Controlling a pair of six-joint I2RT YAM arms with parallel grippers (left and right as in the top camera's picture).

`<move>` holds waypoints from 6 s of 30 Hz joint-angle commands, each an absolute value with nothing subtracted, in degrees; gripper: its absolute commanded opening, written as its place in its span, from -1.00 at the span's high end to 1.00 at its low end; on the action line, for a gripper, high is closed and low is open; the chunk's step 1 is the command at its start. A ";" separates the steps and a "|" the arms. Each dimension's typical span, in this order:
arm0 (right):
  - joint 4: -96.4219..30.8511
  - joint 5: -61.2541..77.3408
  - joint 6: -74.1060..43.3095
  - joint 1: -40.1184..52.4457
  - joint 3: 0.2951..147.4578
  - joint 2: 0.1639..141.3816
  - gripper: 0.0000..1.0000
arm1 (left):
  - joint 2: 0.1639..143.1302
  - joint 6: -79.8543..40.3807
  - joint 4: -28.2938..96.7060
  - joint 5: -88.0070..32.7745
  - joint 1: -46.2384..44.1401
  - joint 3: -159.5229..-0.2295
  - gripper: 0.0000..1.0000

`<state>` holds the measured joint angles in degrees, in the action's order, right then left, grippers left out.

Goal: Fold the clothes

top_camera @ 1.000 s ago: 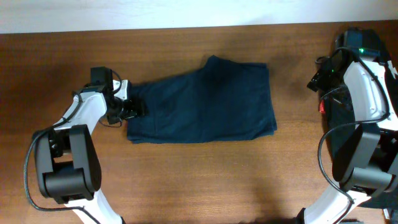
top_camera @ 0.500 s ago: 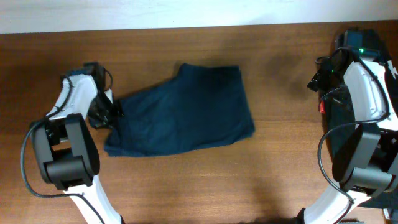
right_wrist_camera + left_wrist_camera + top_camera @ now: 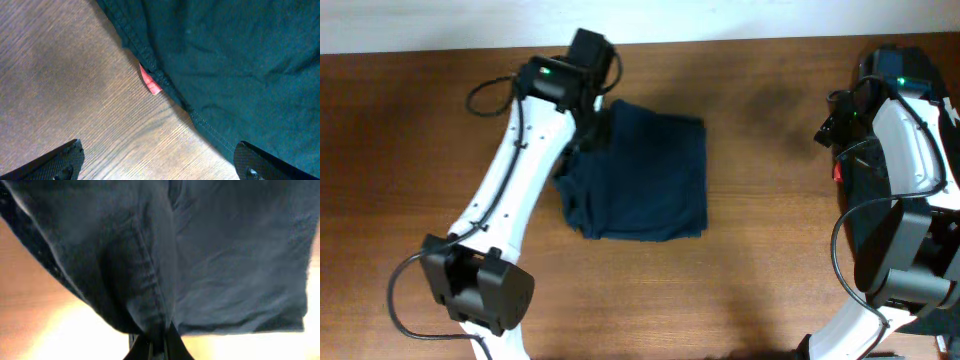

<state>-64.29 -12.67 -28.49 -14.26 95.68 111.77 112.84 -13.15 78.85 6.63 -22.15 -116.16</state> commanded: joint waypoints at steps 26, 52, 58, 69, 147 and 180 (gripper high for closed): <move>-64.29 -13.76 -29.02 -14.33 96.33 111.28 -0.97 | 116.77 -19.92 80.75 8.75 -16.14 -121.89 0.98; -64.29 -13.76 -29.02 -14.33 96.33 111.28 -0.97 | 117.25 -15.51 64.40 -1.37 -5.19 -100.95 0.33; -64.29 -13.76 -29.02 -14.33 96.33 111.28 -0.97 | 117.25 -12.97 56.99 -2.35 -4.47 -83.77 0.99; -64.29 -13.76 -29.02 -14.33 96.33 111.28 -0.97 | 99.96 -24.38 51.96 12.69 -11.94 -81.32 0.99; -64.29 -13.76 -29.02 -14.33 96.33 111.28 -0.97 | 117.75 -15.11 30.52 -21.17 29.65 -74.72 1.00; -64.29 -13.78 -29.02 -14.33 96.33 111.28 -0.97 | 136.38 -19.40 -6.46 -16.78 28.49 -82.41 0.50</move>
<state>-64.29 -12.67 -28.49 -14.26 95.68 111.77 132.03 -21.04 -7.44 -17.17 29.30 -83.13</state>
